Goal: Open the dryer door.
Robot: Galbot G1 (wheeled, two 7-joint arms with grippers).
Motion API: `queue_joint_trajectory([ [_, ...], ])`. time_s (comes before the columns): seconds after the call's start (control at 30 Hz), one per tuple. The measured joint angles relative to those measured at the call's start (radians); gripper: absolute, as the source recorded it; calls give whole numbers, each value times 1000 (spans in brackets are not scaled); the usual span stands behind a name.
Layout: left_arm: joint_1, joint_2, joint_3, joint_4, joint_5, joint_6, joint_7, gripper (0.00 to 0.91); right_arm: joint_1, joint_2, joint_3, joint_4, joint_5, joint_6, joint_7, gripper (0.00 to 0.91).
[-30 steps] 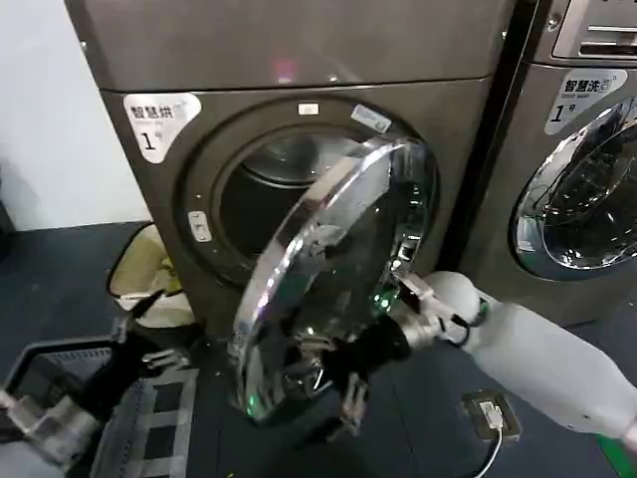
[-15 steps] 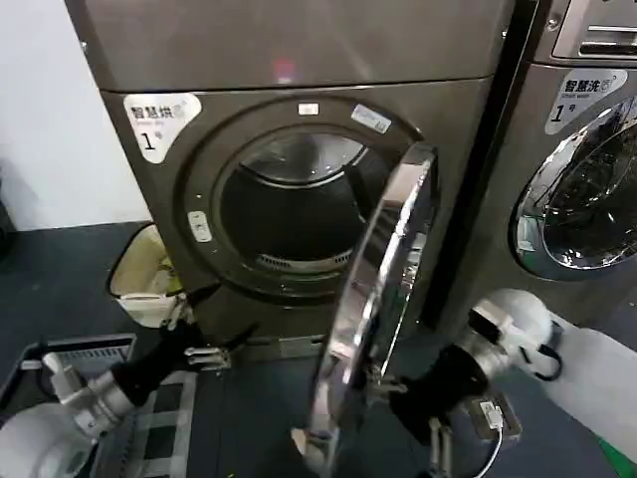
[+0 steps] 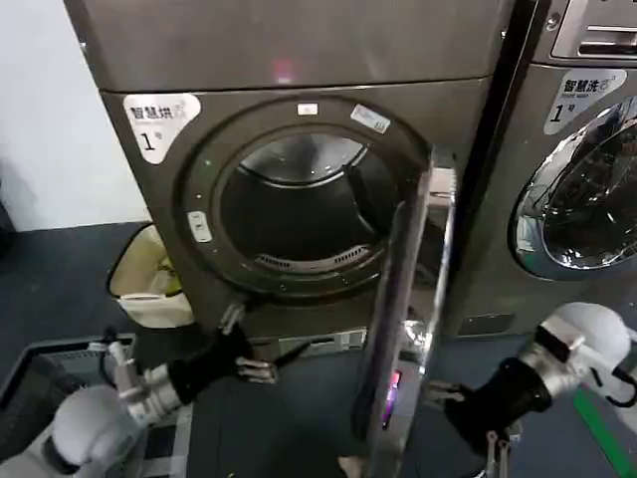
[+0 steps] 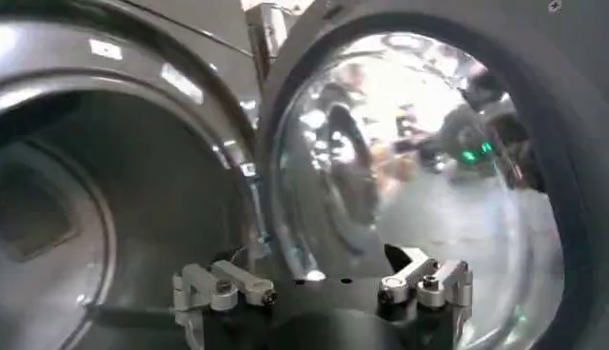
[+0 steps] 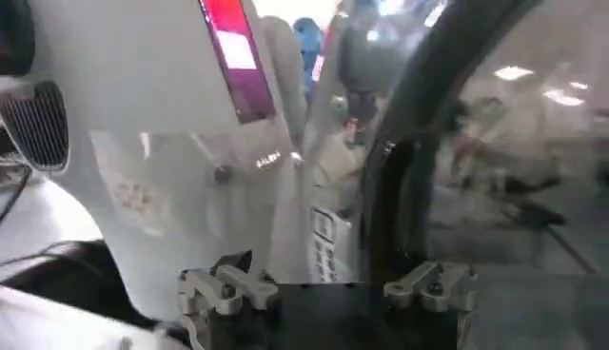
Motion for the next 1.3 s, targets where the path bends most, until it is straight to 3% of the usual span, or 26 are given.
queue_joint_trajectory([
  [0.3, -166, -44, 177, 61, 22, -6, 5, 907, -150, -42, 129, -235, -148, 120, 0, 907],
  [0.63, -309, -113, 326, 106, 45, -6, 5, 907, -151, -7, 184, -661, -199, 253, 43, 907],
  [0.93, -390, -183, 414, 144, 64, -5, 4, 907, -161, 51, 293, -1015, -239, 305, 131, 907],
  [1.1, -422, -212, 452, 163, 70, -5, 4, 907, -204, 75, 397, -1119, -324, 350, 268, 907],
  [1.3, -458, -257, 494, 188, 98, -5, -5, 907, -343, 110, 606, -1130, -417, 333, 455, 907],
])
